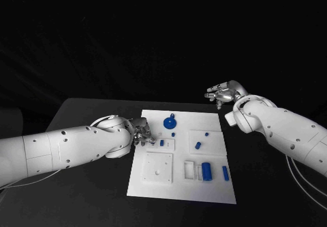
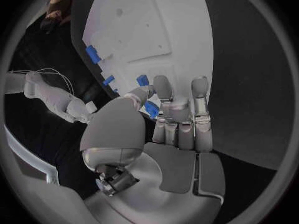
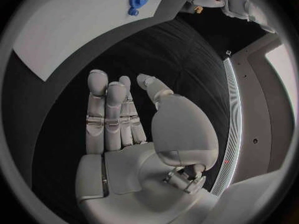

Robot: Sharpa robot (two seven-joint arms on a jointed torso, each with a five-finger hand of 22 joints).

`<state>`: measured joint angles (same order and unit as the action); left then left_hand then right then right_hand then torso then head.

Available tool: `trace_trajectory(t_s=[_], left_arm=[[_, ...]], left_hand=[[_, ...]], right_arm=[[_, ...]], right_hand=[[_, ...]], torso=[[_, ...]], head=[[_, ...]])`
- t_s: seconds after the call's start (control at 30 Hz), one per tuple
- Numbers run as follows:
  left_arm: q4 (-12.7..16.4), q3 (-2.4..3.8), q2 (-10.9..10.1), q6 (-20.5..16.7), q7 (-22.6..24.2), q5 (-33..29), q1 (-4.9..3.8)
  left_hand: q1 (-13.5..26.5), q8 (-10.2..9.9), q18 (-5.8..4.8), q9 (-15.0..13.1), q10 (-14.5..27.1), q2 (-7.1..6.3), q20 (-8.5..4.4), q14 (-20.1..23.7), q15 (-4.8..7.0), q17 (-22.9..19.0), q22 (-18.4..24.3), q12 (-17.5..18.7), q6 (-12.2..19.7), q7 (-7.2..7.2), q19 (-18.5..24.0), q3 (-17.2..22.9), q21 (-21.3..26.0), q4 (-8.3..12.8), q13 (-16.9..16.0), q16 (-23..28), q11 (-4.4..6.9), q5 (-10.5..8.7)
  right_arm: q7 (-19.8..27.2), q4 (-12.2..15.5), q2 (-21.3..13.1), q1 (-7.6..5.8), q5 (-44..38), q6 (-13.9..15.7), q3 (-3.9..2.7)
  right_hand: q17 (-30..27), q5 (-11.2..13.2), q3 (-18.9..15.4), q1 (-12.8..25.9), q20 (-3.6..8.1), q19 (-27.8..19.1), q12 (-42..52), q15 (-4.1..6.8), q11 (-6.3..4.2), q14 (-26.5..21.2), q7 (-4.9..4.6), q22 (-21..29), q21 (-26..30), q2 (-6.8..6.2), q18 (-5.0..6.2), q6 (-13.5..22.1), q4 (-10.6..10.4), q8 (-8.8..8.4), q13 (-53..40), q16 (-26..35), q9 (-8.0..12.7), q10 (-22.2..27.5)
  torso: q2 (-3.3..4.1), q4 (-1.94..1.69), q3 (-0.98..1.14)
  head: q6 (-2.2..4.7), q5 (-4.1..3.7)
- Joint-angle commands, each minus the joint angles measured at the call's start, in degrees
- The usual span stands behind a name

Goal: Assemble the parts on the task board

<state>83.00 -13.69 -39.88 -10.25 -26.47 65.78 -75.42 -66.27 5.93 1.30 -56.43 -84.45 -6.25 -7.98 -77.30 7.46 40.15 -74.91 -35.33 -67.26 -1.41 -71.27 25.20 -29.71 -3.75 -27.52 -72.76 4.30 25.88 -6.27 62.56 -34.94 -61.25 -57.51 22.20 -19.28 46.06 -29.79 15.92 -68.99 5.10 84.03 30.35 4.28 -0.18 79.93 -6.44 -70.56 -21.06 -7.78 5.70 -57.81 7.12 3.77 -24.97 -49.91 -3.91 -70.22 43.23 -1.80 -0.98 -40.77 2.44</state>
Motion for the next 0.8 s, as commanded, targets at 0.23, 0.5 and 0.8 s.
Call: trace_trajectory(t_s=[0.23, 0.5, 0.8], left_arm=[[-0.27, -0.01, 0.21, 1.87, 0.41, 0.26, 0.14], [-0.15, -0.02, 0.22, 1.98, 0.40, 0.24, 0.25], [-0.12, -0.03, 0.20, 1.94, 0.19, 0.24, 0.41]], left_hand=[[-0.55, -0.09, 0.89, -0.12, -2.21, -0.04, 0.04, -0.12, -0.11, 0.03, -1.07, -0.20, -2.52, 2.30, -0.41, 5.58, 0.02, 5.26, 0.07, 0.28, 0.62, 0.09], [-0.55, -0.09, 0.89, -0.12, -2.21, -0.04, 0.04, -0.12, -0.11, 0.03, -1.07, -0.20, -2.52, 2.30, -0.41, 5.58, 0.02, 5.26, 0.07, 0.28, 0.62, 0.09], [-0.49, -0.06, 0.88, -0.23, -2.22, 0.06, 0.02, -0.08, -0.10, -0.08, -1.07, -0.15, -2.47, 2.29, -0.44, 5.61, 0.05, 5.33, 0.08, 0.43, 0.62, 0.11]], right_arm=[[0.55, 0.06, 0.02, 0.03, -0.27, -0.91, -0.01], [0.45, 0.05, 0.05, 0.03, -0.28, -1.23, -0.01], [0.57, 0.06, 0.01, 0.05, -0.28, -1.11, -0.01]], right_hand=[[-0.10, -0.42, 0.10, 0.43, 0.33, 2.23, -0.31, -0.01, -0.02, -0.45, -0.22, 0.06, 0.30, 0.03, 0.84, 0.10, -0.19, -0.17, 0.09, -0.15, 0.05, -0.07], [-0.11, -0.44, 0.04, 0.58, 0.32, 2.22, -0.30, -0.02, 0.01, -0.45, -0.23, 0.09, 0.39, 0.03, 0.85, 0.12, -0.28, -0.18, 0.11, -0.15, 0.06, -0.07], [-0.12, -0.56, -0.11, 0.55, 0.32, 2.25, -0.26, -0.01, -0.02, -0.44, -0.20, 0.09, 0.35, 0.12, 0.85, 0.08, -0.35, -0.16, 0.10, -0.19, 0.04, -0.05]], torso=[[0.02, 0.02, -0.01], [0.02, 0.01, 0.00], [0.02, 0.00, 0.02]], head=[[-0.19, -0.04], [-0.16, -0.42], [-0.20, -0.31]])
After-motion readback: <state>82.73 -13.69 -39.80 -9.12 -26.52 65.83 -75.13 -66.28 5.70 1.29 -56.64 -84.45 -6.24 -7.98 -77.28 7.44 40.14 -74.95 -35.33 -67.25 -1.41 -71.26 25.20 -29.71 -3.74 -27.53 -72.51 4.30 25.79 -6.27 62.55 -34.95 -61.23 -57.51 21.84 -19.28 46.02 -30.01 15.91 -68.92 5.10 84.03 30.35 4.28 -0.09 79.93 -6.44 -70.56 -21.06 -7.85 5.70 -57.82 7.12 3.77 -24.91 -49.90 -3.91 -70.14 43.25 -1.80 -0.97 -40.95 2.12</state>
